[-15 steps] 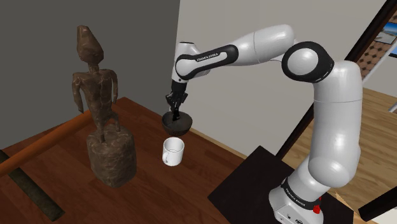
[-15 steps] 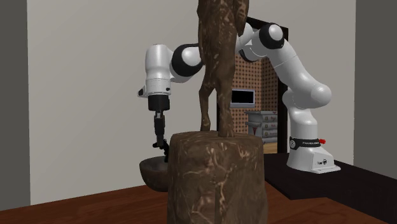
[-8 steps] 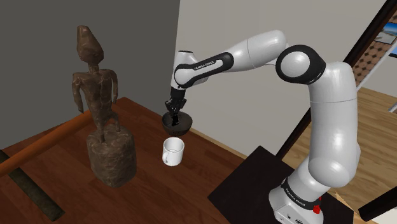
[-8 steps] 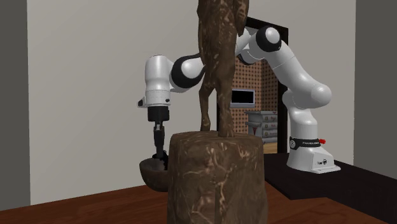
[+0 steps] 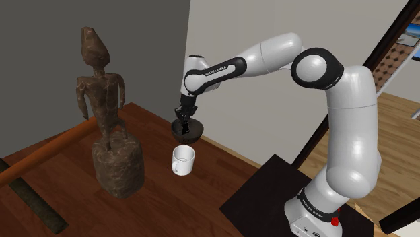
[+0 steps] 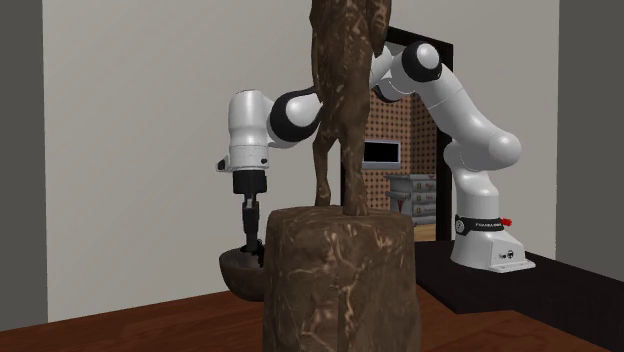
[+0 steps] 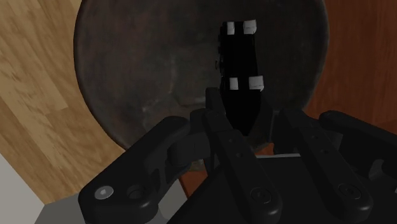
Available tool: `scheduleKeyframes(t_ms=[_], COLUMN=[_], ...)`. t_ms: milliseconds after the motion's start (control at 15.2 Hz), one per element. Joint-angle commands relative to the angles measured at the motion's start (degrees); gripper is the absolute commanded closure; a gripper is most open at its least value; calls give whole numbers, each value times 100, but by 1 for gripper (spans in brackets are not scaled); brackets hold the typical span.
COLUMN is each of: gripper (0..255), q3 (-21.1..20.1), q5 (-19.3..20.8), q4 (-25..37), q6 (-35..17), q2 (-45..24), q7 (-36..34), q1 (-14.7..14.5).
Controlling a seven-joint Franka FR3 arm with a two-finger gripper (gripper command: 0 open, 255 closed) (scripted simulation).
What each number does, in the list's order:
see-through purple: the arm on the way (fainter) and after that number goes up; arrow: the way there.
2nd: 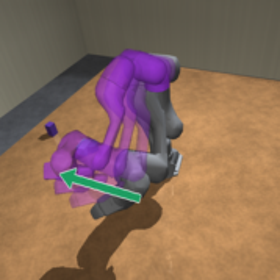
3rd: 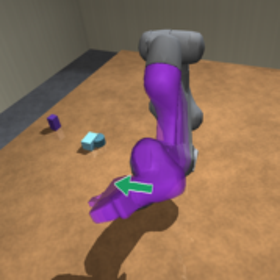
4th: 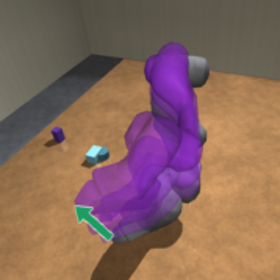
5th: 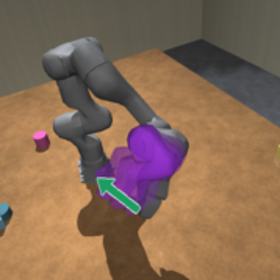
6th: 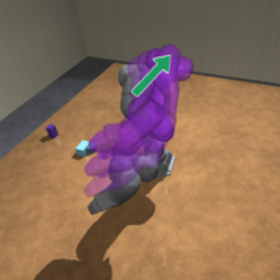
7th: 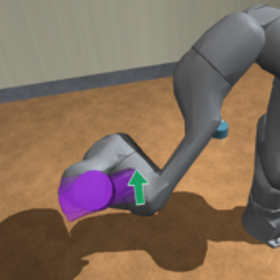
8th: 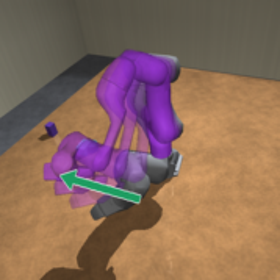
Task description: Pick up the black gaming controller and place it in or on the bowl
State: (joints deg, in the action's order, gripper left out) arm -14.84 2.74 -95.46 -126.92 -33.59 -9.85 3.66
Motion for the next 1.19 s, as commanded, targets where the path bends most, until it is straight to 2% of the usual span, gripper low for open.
scheduleKeyframes(t_ms=[0,330,594,1122], gripper=[0,0,0,0], q3=[0,0,-47,-47], q5=[0,0,-83,-83], q4=[0,0,208,208], q6=[-1,0,562,562], q2=[0,0,358,358], q7=[0,0,50,50], q1=[0,0,73,72])
